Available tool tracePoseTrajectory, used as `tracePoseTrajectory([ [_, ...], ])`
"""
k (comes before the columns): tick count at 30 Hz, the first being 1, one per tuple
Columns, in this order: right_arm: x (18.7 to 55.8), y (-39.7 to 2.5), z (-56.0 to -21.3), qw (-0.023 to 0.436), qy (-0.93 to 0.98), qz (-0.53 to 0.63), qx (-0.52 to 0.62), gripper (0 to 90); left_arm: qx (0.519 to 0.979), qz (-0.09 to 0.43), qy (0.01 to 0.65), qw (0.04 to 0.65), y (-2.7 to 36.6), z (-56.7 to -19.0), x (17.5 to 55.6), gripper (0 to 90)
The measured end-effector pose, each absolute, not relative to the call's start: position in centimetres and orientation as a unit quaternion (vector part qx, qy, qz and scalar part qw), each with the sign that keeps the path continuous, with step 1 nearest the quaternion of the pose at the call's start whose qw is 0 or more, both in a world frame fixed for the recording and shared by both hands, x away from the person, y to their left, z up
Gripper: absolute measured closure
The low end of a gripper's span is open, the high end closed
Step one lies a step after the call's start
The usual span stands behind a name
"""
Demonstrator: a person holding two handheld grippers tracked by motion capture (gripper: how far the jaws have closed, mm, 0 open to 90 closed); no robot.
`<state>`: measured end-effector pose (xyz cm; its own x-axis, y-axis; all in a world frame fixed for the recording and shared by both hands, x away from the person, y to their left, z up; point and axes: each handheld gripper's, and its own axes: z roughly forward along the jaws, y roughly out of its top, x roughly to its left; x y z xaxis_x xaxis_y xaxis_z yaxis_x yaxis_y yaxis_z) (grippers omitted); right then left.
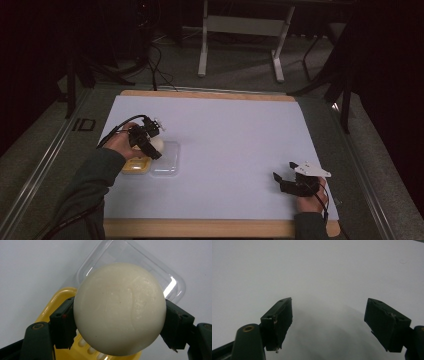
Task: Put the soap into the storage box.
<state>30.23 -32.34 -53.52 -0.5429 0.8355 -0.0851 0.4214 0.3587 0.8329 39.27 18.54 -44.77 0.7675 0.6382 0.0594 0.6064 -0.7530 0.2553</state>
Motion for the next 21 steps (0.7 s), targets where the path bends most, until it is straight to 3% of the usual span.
tracePoseTrajectory([
  [21,30.2,-32.3,-53.5,0.260,0.783,0.398,0.401,22.2,0.921,0.067,0.372,0.091,20.1,-45.4,39.6,25.7],
])
